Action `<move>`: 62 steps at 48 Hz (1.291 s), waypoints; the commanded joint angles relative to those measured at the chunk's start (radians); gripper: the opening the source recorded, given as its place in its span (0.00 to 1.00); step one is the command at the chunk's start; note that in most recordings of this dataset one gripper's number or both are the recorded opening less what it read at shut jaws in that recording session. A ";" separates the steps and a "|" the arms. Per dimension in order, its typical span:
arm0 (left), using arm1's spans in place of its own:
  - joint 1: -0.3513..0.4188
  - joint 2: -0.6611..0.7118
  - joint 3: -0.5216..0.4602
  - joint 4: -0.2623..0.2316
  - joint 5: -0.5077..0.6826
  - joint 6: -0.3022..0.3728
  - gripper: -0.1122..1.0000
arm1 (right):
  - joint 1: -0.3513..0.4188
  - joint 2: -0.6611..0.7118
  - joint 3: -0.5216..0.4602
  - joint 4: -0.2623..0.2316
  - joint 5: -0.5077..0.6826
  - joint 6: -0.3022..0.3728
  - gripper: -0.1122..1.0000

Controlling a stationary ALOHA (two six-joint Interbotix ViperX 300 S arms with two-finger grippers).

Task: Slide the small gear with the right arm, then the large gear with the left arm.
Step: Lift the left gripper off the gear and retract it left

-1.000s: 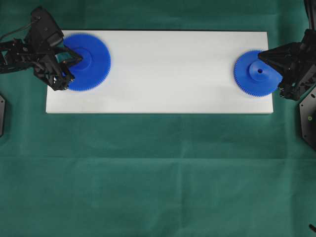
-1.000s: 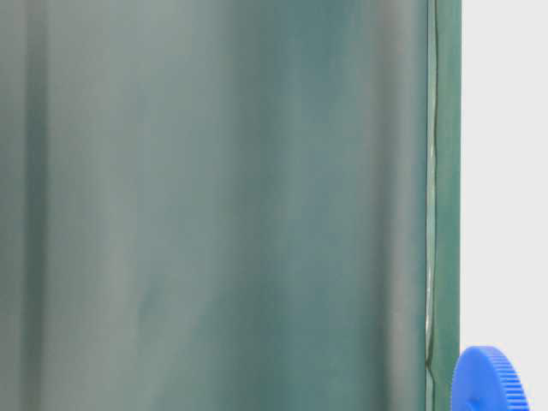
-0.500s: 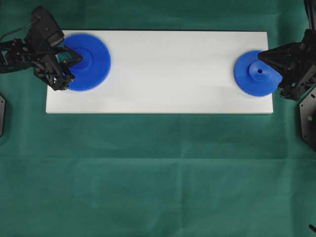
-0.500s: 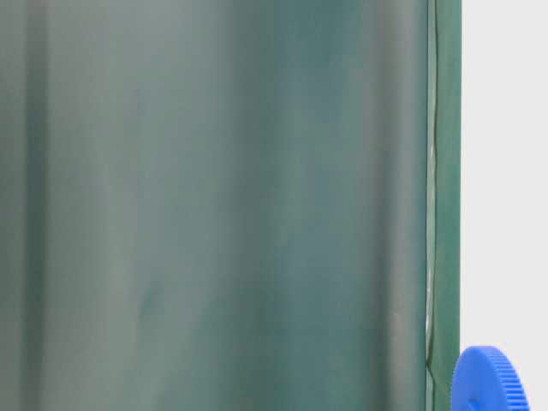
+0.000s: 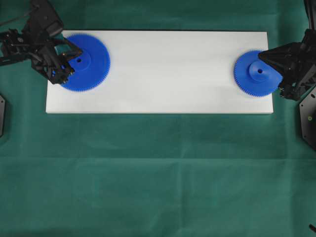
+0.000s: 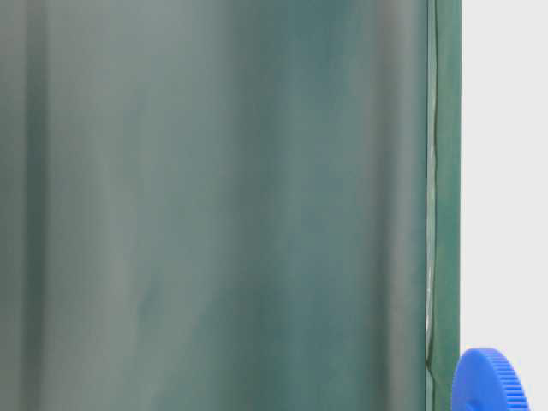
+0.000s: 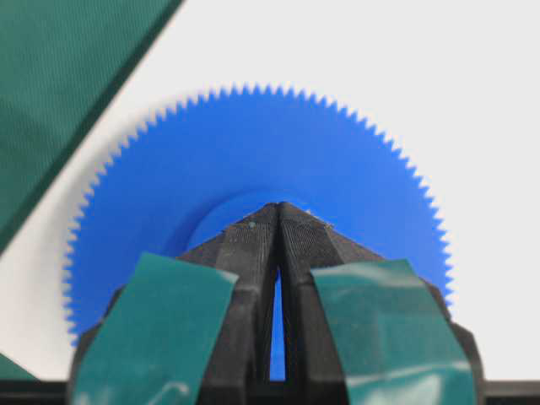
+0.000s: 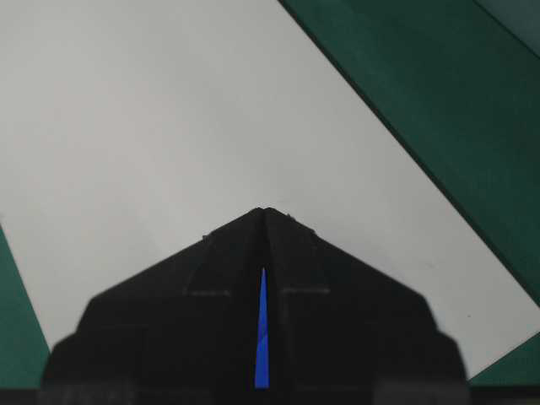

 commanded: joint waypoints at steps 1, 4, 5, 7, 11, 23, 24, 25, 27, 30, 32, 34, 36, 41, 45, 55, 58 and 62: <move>-0.003 -0.055 -0.029 0.000 0.012 0.000 0.10 | 0.002 -0.005 -0.011 0.003 -0.009 0.002 0.55; -0.008 -0.087 -0.031 0.000 0.020 0.000 0.10 | 0.002 -0.009 -0.011 0.003 -0.009 0.002 0.55; -0.011 -0.098 -0.029 0.002 0.020 0.000 0.10 | 0.002 -0.011 -0.011 0.002 -0.009 0.002 0.55; -0.015 -0.120 -0.029 0.002 0.020 0.000 0.10 | 0.002 -0.012 -0.011 0.003 -0.008 0.002 0.55; -0.028 -0.166 -0.023 0.002 0.020 0.002 0.10 | 0.003 -0.015 -0.011 0.002 -0.008 0.002 0.55; -0.054 -0.229 0.002 0.002 0.020 0.032 0.10 | 0.003 -0.017 -0.012 0.002 -0.011 0.002 0.55; -0.055 -0.230 0.003 0.002 0.020 0.032 0.10 | 0.003 -0.017 -0.012 0.002 -0.011 0.002 0.55; -0.055 -0.230 0.005 0.000 0.020 0.032 0.10 | 0.003 -0.017 -0.012 0.003 -0.011 0.002 0.55; -0.057 -0.230 0.008 0.002 0.020 0.032 0.10 | 0.003 -0.017 -0.014 0.003 -0.011 0.002 0.55; -0.058 -0.232 0.011 0.002 0.020 0.034 0.10 | 0.005 -0.017 -0.015 0.002 -0.011 0.002 0.55; -0.064 -0.232 0.011 0.002 0.020 0.032 0.10 | 0.008 -0.017 -0.015 0.003 -0.011 0.002 0.55; -0.074 -0.232 0.011 0.000 0.020 0.034 0.10 | 0.012 -0.017 -0.017 0.002 -0.014 0.002 0.55; -0.084 -0.233 0.012 0.000 0.020 0.034 0.10 | 0.020 -0.017 -0.017 0.002 -0.020 0.002 0.55; -0.120 -0.236 0.015 0.002 0.020 0.032 0.10 | 0.040 -0.018 -0.014 0.002 -0.038 0.002 0.55; -0.147 -0.242 0.025 0.000 0.017 0.031 0.10 | 0.055 -0.020 -0.009 0.002 -0.046 0.002 0.55; -0.235 -0.282 0.057 0.000 0.012 0.028 0.10 | 0.107 -0.043 0.002 0.002 -0.046 0.002 0.55; -0.261 -0.307 0.069 -0.002 0.011 0.028 0.10 | 0.127 -0.054 0.005 0.002 -0.046 0.002 0.55; -0.291 -0.345 0.089 0.000 0.008 0.028 0.10 | 0.153 -0.067 0.008 0.002 -0.044 0.002 0.55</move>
